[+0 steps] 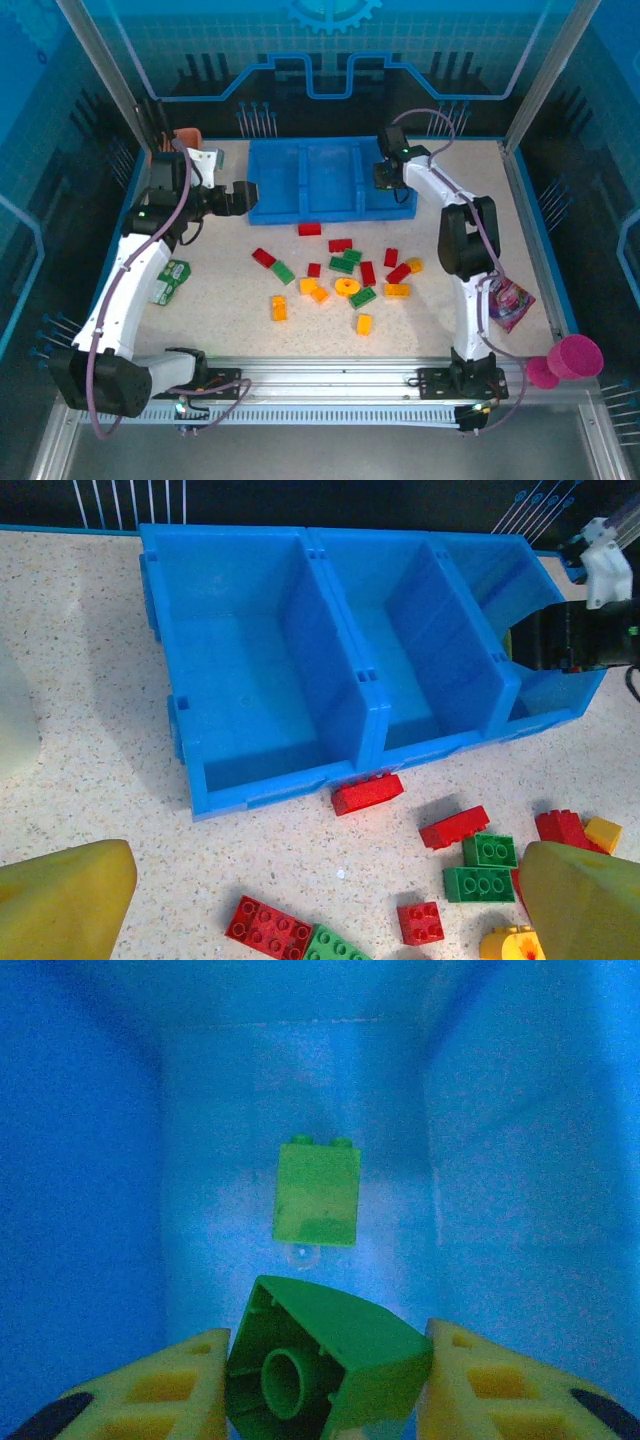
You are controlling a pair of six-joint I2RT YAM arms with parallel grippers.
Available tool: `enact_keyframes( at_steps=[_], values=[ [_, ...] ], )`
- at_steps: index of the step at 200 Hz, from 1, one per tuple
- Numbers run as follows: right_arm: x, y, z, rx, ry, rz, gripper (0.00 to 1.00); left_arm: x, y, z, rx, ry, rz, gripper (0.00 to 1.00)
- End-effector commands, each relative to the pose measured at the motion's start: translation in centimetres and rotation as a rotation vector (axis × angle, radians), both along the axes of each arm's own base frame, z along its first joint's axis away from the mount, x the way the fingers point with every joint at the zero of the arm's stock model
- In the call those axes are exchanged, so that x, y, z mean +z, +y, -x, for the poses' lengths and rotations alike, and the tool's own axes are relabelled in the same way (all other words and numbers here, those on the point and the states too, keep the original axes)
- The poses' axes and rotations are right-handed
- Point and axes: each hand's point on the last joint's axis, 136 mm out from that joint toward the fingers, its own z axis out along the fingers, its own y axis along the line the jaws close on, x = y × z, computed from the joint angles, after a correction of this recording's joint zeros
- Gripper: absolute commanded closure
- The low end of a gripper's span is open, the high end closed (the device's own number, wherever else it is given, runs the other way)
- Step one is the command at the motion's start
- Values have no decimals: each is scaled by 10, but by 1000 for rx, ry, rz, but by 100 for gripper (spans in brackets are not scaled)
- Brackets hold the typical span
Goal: Sort the legos into containers by color
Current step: Place the lego in the container.
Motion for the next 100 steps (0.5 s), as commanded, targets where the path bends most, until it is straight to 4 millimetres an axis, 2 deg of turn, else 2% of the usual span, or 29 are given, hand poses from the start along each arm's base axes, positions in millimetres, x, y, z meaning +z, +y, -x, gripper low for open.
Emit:
enact_keyframes(
  at_steps=[1, 20, 28, 31, 42, 69, 76, 79, 100],
  values=[
    [-1, -2, -11, 14, 16, -9, 58, 0, -2, 3, -21, -9, 7, 1],
    [-4, -1, -19, 18, 22, -9, 57, -3, -1, 2, -19, -3, 4, 1],
    [3, 1, -22, 21, 10, -11, 56, -3, -2, 1, -19, -3, 4, 1],
    [-8, 1, -23, 21, 28, -6, 56, -3, -2, 1, -20, -1, 4, 1],
    [-9, 2, -25, 26, 30, -10, 55, -4, -2, 0, -21, 2, 5, 1],
    [-4, 6, -20, 30, 29, -23, 48, -4, -3, 0, -24, 5, 9, 1],
    [-9, 6, -17, 28, 42, -22, 45, -3, -3, 1, -25, 5, 10, 0],
    [3, 6, -16, 27, 21, -27, 44, -3, -3, 1, -26, 4, 10, 1],
    [13, 10, -4, 28, 9, -36, 37, 0, -3, 2, -24, 0, 17, 0]
  ],
)
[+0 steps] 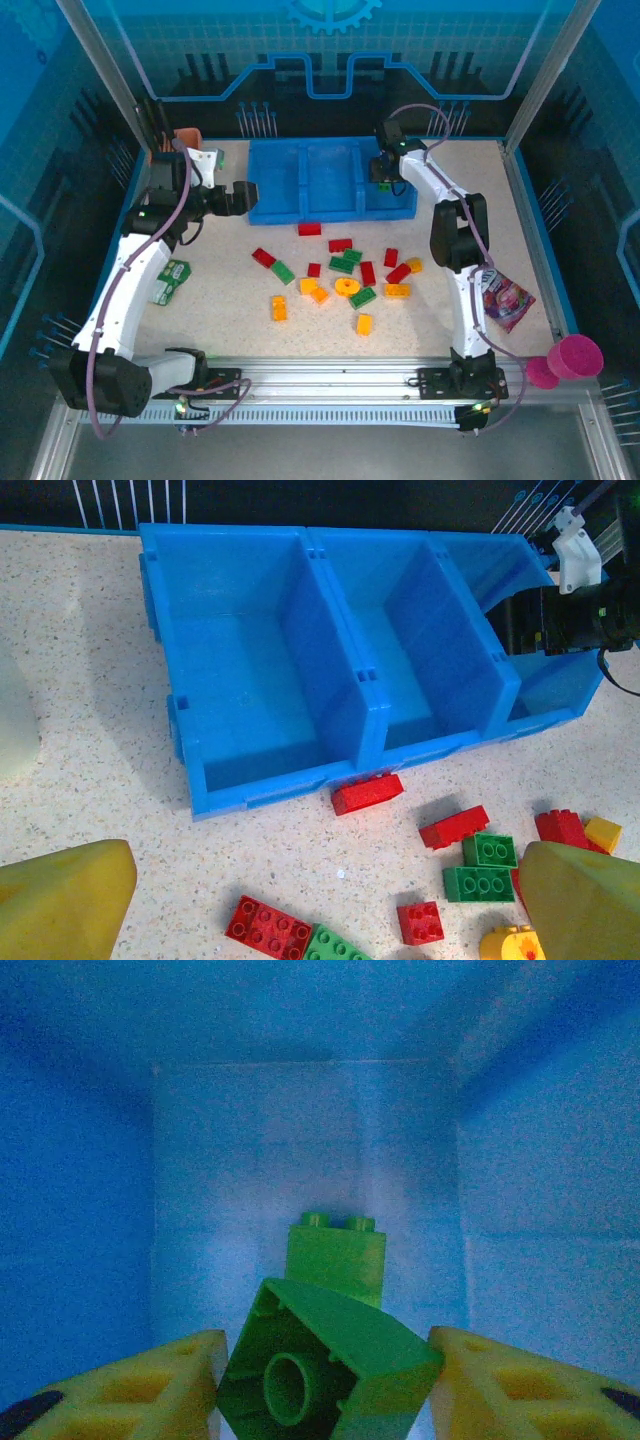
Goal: Sort the legos into containers by color
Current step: Place the lego in the container, then pick up the lego from the center of the table.
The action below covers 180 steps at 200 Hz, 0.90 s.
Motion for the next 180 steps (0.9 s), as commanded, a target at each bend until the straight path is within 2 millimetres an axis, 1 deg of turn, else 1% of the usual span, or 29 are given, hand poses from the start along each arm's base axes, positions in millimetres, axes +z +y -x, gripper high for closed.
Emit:
enact_keyframes(
  at_steps=[1, 16, 39, 49, 57, 60, 77, 103, 115, 131, 148, 160, 161, 180],
  values=[
    [23, 5, 17, 5, -10, -23, 37, 0, -3, 2, -24, -1, 17, 0],
    [34, 9, 28, 16, -22, -30, 35, 3, -4, 3, -26, -10, 23, 1],
    [49, 16, 52, 29, -33, -35, 33, 7, -4, 5, -28, -23, 22, 1],
    [58, 19, 66, 32, -37, -35, 33, 9, -3, 6, -24, -30, 19, 1],
    [59, 18, 80, 31, -30, -30, 33, 10, -3, 7, -24, -34, 19, 1],
    [63, 19, 85, 30, -36, -31, 33, 10, -4, 7, -26, -35, 21, 1],
    [67, 14, 118, 11, -18, -37, 32, 13, -6, 8, -33, -40, 33, 1],
    [59, 6, 166, -23, 32, -37, 32, 17, -8, 11, -41, -51, 43, 1],
    [55, 5, 184, -35, 48, -50, 32, 18, -8, 12, -41, -57, 43, 1],
    [46, 10, 204, -35, 70, -86, 31, 20, -8, 13, -44, -61, 45, 1],
    [38, 12, 219, -39, 70, -92, 27, 20, -8, 13, -43, -61, 46, 0],
    [29, 13, 226, -46, 74, -119, 26, 19, -8, 14, -43, -60, 46, 1],
    [27, 13, 228, -44, 79, -119, 26, 19, -8, 14, -43, -60, 47, 0],
    [14, 17, 229, -49, 80, -149, 26, 20, -9, 14, -45, -61, 49, 1]
  ],
)
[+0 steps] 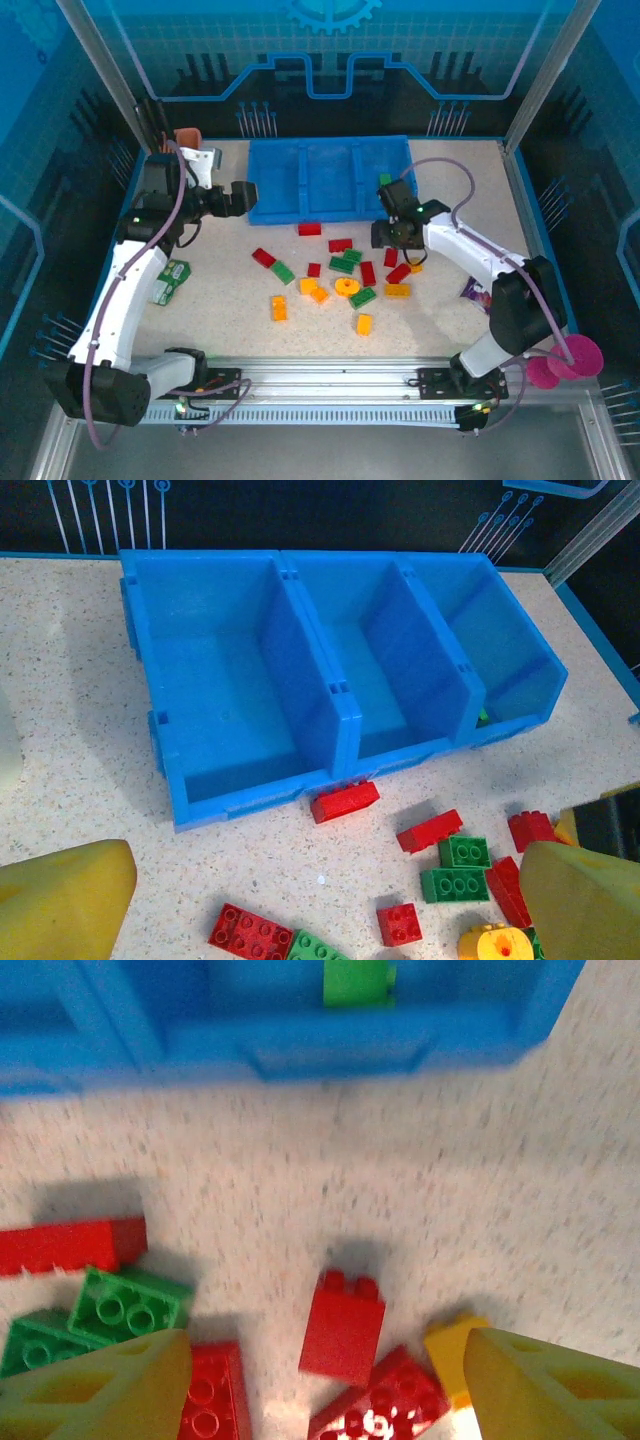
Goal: Sort the legos into containers by color
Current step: Pick up the lego from the center of the table.
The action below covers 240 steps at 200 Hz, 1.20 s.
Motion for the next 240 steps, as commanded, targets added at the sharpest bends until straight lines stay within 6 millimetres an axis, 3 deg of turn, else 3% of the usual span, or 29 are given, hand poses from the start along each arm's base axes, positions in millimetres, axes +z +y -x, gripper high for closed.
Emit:
enact_keyframes(
  at_steps=[1, 75, 112, 139, 165, 201, 223, 240],
  values=[
    [-4, 9, -1, -39, -31, -73, 26, 4, -3, 4, -17, -17, 23, 1],
    [-55, 5, -15, -18, 71, 4, 38, 3, -2, 5, -13, -21, 16, 1],
    [-75, -1, -12, -37, 131, 35, 50, 1, -1, 4, -11, -16, 13, 1],
    [-78, 3, -13, -24, 141, 22, 61, 1, -1, 4, -8, -16, 9, 1],
    [-55, 11, -20, 27, 103, 21, 67, 1, 0, 4, -7, -17, 6, 1],
    [13, 25, -41, 122, -17, 138, 67, 0, 1, 4, -3, -18, -3, 1],
    [51, 48, -62, 189, -109, 159, 68, 0, 2, 4, 0, -18, -8, 0],
    [68, 69, -82, 244, -165, 149, 68, 0, 2, 4, 3, -20, -11, 1]
  ],
)
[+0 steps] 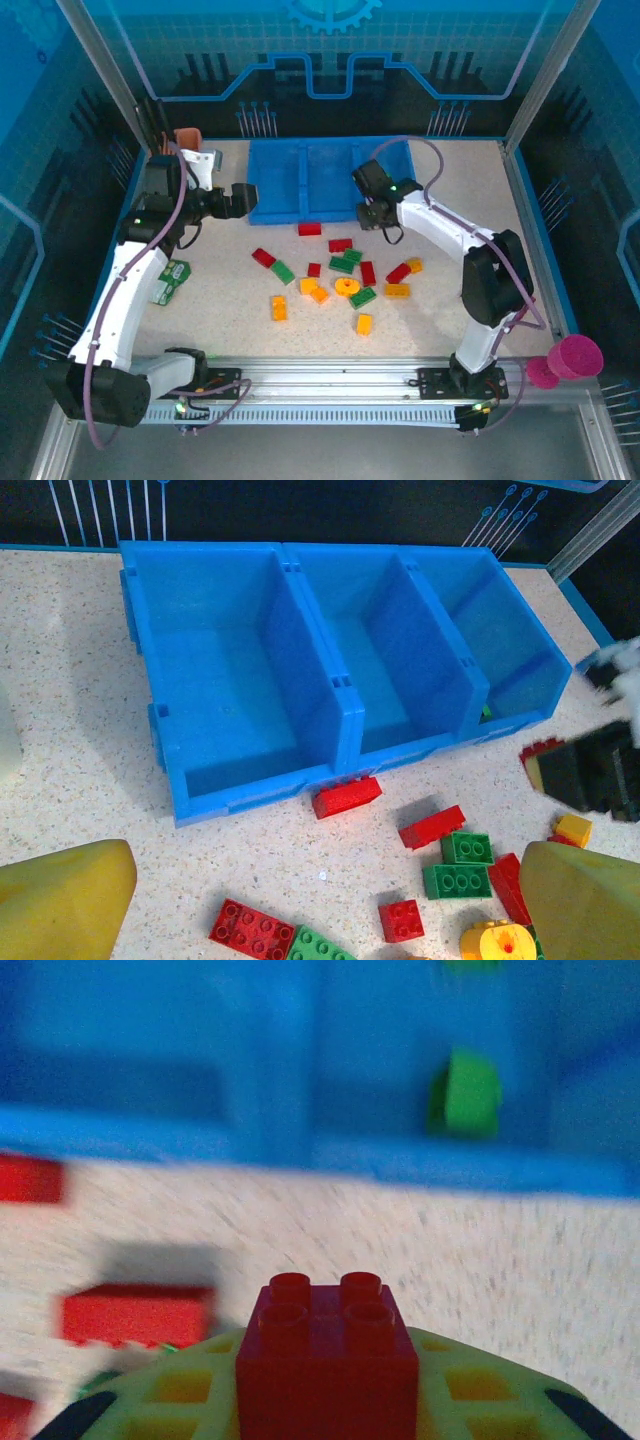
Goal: Sort the legos into containers by color
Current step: Pick up the lego from the center of the table, then place the lego in the container.
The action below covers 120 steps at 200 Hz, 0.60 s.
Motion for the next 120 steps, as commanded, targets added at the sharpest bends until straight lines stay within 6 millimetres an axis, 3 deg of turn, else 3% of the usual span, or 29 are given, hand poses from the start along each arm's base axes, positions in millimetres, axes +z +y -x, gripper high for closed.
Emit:
enact_keyframes(
  at_steps=[1, 36, 97, 100, 120],
  values=[
    [28, 15, -14, 86, -58, 68, 68, 5, 2, 4, 1, -26, -9, 1],
    [34, 51, -63, 143, -124, 81, 68, 2, 3, 2, 4, -18, -18, 0],
    [8, 102, -120, 222, -163, 61, 67, -2, 6, 2, 12, -14, -35, 0],
    [-5, 104, -122, 229, -144, 67, 66, -3, 6, 1, 13, -13, -35, 1],
    [-26, 115, -133, 256, -110, 56, 64, -4, 6, 1, 13, -9, -39, 0]
  ],
)
